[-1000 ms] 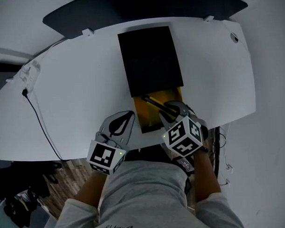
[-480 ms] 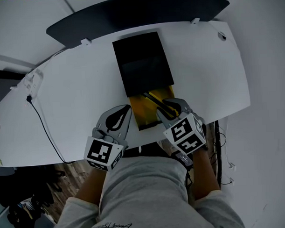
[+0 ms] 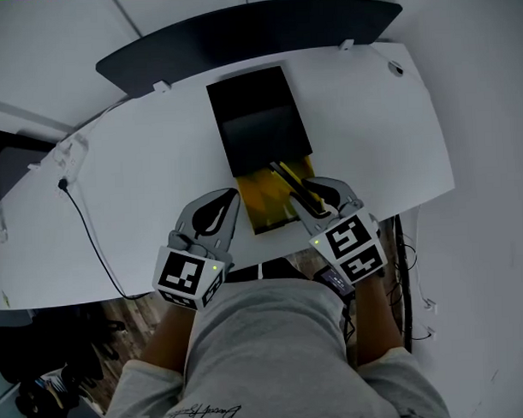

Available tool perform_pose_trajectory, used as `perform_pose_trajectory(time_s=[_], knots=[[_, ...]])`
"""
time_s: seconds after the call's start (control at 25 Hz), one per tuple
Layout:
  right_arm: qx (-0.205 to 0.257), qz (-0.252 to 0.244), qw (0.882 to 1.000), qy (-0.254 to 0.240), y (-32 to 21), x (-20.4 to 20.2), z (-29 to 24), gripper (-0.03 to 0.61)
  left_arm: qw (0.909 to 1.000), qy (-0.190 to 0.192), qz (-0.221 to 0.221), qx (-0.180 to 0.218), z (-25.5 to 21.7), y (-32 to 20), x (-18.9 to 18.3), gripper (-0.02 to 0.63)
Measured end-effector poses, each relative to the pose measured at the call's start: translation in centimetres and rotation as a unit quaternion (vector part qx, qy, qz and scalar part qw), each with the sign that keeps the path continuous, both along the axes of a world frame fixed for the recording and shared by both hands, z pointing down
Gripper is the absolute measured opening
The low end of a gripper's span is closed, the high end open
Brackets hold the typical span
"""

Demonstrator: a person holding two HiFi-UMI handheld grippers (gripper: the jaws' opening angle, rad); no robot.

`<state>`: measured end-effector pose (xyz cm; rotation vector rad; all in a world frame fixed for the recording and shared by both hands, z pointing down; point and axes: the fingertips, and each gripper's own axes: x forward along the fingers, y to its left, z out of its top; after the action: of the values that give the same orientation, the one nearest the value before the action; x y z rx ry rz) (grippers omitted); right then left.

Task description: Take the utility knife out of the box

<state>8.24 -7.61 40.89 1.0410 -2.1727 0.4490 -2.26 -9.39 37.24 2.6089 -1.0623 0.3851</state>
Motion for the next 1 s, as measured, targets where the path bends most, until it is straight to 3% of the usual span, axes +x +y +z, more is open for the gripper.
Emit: perform_pose_trajectory(time_s=[1.0], knots=[[0.027,0.016,0.998,-0.050,1.5,-1.1,-3.0,0.132,0.9999,-0.010,0.001,0.011,-1.4,2.2,0.3,0.000]])
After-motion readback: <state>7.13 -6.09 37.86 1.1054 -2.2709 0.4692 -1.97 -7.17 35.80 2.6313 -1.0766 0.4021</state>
